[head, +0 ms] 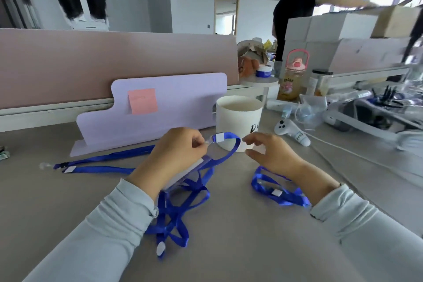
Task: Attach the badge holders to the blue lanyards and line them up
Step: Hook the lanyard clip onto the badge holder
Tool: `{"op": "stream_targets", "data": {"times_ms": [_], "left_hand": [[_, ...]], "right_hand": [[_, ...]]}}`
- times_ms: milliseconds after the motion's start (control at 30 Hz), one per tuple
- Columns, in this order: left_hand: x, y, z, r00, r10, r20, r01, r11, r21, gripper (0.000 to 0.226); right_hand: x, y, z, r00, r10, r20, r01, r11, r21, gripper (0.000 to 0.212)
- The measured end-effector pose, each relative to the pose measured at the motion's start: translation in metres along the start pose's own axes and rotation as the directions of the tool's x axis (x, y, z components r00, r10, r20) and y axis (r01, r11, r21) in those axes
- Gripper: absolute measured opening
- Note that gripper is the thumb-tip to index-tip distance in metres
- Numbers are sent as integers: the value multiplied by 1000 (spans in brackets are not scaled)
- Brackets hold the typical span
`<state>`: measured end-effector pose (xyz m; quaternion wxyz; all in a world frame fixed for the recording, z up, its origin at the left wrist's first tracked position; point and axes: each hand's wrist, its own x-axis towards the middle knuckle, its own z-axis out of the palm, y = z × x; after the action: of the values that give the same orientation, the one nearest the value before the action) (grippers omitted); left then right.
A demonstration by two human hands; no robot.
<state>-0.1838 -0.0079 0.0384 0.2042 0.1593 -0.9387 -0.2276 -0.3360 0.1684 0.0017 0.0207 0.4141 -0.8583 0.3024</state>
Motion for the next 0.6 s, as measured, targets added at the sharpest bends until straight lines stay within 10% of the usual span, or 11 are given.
{"op": "stream_targets", "data": {"times_ms": [200, 600], "left_hand": [[15, 23, 30, 997, 38, 70, -44, 994, 96, 23], [24, 5, 45, 999, -35, -20, 33, 998, -62, 32]], "right_hand": [[-39, 47, -14, 843, 384, 375, -276, 909, -311, 72], [-45, 43, 15, 931, 302, 205, -247, 935, -255, 58]]}}
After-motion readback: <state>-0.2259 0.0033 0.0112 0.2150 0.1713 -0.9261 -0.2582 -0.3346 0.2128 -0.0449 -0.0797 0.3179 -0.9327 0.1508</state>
